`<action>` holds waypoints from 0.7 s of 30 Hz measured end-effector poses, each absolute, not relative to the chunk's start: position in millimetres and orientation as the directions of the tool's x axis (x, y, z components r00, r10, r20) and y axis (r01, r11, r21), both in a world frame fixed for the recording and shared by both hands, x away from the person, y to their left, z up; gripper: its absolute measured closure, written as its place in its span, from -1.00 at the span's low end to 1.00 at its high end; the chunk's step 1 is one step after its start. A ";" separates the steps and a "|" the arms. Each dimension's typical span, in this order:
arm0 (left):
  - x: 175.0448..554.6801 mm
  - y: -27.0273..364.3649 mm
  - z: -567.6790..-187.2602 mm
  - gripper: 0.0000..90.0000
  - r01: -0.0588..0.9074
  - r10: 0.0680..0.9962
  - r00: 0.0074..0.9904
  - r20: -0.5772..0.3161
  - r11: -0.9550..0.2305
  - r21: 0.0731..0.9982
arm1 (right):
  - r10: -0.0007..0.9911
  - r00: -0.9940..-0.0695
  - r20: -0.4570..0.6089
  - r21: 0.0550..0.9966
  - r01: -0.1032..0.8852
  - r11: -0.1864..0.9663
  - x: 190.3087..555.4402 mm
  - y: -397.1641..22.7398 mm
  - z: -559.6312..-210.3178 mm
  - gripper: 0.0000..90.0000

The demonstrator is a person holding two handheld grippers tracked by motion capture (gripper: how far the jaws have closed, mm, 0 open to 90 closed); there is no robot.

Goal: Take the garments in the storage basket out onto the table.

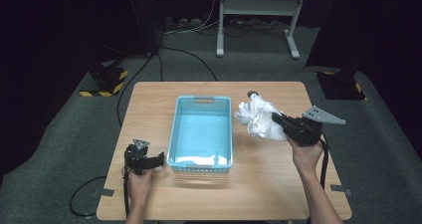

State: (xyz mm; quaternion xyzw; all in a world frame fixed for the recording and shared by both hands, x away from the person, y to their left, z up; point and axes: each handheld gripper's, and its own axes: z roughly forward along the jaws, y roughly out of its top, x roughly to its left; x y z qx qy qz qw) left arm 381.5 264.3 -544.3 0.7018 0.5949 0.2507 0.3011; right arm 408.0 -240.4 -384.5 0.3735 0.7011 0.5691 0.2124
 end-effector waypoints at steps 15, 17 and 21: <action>381.5 264.3 -544.3 -0.86 0.684 0.986 0.167 -0.006 -0.111 0.721 | 0.767 -0.629 0.125 0.950 0.298 0.090 408.5 -236.2 -390.2 0.88; 381.5 264.3 -544.3 -0.86 0.684 0.986 0.167 -0.006 -0.111 0.721 | 0.766 -0.630 0.128 0.949 0.302 0.090 408.7 -236.3 -391.1 0.88; 381.5 264.3 -544.3 -0.86 0.684 0.986 0.166 -0.007 -0.111 0.721 | 0.766 -0.630 0.131 0.947 0.308 0.092 409.3 -236.1 -393.3 0.88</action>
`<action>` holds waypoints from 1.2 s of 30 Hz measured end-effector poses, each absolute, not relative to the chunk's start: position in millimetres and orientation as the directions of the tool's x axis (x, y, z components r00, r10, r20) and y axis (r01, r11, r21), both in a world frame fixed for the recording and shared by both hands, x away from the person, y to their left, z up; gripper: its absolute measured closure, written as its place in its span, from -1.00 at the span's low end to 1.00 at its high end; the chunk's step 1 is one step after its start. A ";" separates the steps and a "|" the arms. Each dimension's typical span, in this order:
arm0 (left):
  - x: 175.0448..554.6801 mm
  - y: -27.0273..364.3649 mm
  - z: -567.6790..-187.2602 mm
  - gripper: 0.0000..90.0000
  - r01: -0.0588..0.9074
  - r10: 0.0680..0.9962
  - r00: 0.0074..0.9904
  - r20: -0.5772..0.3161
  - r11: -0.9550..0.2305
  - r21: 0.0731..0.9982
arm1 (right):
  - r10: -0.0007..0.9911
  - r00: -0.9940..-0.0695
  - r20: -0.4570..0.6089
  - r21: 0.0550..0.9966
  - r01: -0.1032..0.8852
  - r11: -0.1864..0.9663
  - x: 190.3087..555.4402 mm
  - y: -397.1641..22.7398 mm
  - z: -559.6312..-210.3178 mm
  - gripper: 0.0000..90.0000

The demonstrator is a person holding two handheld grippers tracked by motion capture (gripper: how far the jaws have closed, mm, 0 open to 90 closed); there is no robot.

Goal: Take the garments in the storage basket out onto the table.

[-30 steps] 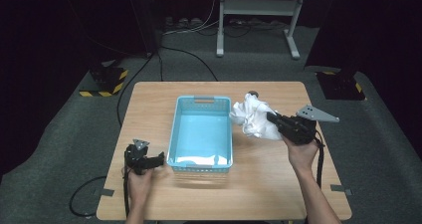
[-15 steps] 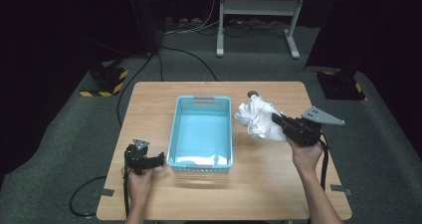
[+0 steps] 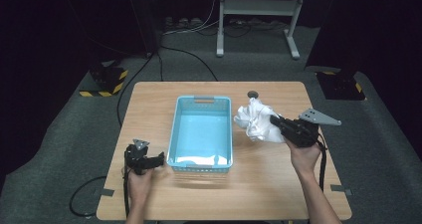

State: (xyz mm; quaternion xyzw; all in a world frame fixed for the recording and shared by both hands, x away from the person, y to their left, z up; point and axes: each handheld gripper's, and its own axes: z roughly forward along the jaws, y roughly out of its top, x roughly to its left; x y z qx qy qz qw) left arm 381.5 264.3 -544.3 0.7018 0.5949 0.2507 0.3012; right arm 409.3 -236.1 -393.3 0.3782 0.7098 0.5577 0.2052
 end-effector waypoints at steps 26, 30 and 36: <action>381.5 264.3 -544.3 -0.86 0.684 0.986 0.166 -0.007 -0.111 0.721 | 0.768 -0.627 0.134 0.931 0.344 0.119 415.6 -226.0 -406.6 0.88; 381.5 264.3 -544.3 -0.86 0.684 0.986 0.167 -0.007 -0.111 0.721 | 0.767 -0.624 0.150 0.924 0.364 0.116 417.4 -225.3 -411.6 0.88; 381.5 264.3 -544.3 -0.86 0.684 0.986 0.166 -0.007 -0.111 0.721 | 0.772 -0.613 0.165 0.914 0.390 0.114 418.7 -227.0 -423.2 0.88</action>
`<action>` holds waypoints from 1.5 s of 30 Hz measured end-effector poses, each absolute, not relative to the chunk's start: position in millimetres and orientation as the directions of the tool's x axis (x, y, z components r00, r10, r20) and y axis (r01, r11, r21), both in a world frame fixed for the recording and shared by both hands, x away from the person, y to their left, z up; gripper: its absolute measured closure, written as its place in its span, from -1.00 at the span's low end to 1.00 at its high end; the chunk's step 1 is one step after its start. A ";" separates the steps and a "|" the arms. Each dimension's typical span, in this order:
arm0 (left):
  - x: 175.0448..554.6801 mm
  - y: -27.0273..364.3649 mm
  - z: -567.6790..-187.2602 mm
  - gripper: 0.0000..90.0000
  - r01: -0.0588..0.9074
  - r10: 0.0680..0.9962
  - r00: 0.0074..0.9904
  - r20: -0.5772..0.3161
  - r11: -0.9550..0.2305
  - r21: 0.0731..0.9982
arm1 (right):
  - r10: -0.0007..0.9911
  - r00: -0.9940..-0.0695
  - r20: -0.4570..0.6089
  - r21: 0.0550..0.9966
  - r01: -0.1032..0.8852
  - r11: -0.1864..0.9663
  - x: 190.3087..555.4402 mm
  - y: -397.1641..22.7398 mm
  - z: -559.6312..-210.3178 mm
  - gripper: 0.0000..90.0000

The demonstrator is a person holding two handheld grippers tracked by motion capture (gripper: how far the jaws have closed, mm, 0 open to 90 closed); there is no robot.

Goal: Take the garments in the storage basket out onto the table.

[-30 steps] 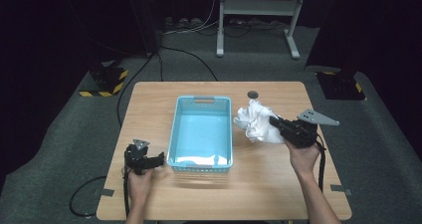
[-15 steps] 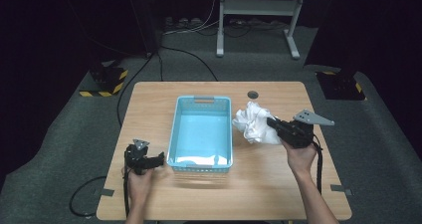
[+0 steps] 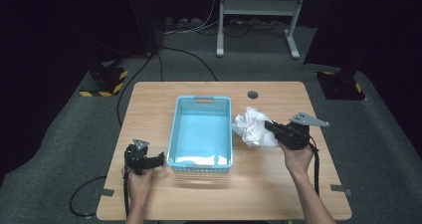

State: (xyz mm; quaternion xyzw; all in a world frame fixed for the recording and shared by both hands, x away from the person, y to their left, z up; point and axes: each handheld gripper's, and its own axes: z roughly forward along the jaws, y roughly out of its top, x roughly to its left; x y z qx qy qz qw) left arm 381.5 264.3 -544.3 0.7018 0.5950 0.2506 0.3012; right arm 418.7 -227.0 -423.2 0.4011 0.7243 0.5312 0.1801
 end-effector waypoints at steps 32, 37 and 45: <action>381.5 264.3 -544.3 -0.86 0.684 0.986 0.166 -0.007 -0.111 0.721 | 0.773 -0.609 0.178 0.865 0.472 0.173 422.8 -211.3 -459.0 0.87; 381.5 264.3 -544.3 -0.86 0.684 0.986 0.166 -0.007 -0.111 0.721 | 0.764 -0.621 0.177 0.845 0.493 0.205 424.7 -206.2 -463.5 0.87; 381.5 264.3 -544.3 -0.86 0.684 0.986 0.166 -0.007 -0.110 0.721 | 0.748 -0.626 0.220 0.808 0.546 0.219 427.7 -205.0 -476.9 0.86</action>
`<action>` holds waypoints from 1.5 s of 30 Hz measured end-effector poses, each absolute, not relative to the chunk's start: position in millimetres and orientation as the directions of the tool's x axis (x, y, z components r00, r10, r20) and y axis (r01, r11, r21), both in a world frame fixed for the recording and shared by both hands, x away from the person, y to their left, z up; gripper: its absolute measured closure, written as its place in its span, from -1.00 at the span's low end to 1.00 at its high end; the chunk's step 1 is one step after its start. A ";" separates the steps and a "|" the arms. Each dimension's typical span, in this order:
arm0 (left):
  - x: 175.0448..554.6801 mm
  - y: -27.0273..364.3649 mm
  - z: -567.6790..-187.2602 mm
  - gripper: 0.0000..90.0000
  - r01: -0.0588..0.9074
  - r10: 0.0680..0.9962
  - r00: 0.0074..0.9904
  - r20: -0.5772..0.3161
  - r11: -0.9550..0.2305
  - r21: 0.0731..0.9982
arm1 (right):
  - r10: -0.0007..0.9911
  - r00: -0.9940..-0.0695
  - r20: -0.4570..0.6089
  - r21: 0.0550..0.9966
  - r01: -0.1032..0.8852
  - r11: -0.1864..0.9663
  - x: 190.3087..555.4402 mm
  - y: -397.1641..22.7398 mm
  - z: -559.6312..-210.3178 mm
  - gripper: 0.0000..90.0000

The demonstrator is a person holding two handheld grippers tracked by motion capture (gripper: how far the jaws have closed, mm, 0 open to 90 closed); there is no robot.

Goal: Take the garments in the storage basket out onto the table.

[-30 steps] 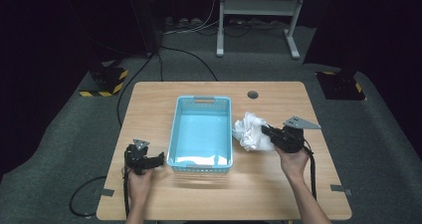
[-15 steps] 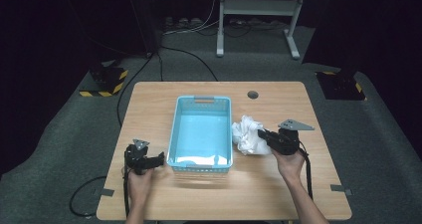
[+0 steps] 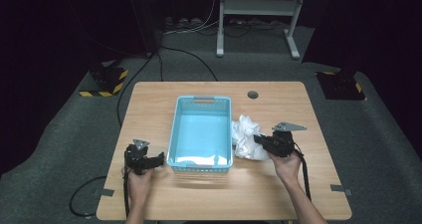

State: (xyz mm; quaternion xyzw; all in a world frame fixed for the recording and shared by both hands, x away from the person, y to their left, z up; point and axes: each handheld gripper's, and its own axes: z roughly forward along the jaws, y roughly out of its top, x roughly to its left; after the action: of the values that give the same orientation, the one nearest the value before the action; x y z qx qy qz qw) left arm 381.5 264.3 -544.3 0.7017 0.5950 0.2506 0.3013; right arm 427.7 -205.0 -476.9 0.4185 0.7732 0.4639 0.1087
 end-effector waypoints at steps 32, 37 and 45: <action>381.3 264.2 -544.3 -0.86 0.684 0.986 0.166 -0.006 -0.110 0.721 | 0.787 -0.594 0.167 0.781 0.567 0.262 430.0 -203.6 -484.3 -0.45; 381.3 264.2 -544.3 -0.86 0.684 0.986 0.166 -0.006 -0.110 0.721 | 0.797 -0.586 0.147 0.790 0.554 0.261 429.0 -205.3 -482.3 -0.61; 381.3 264.2 -544.3 -0.86 0.684 0.986 0.166 -0.006 -0.111 0.721 | 0.794 -0.594 0.129 0.810 0.525 0.262 427.3 -206.1 -479.9 -0.67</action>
State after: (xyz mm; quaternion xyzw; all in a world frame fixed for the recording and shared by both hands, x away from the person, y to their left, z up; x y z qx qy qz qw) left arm 381.3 264.2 -544.3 0.7017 0.5950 0.2508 0.3010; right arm 427.3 -206.1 -479.9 0.4233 0.7791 0.4359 0.1540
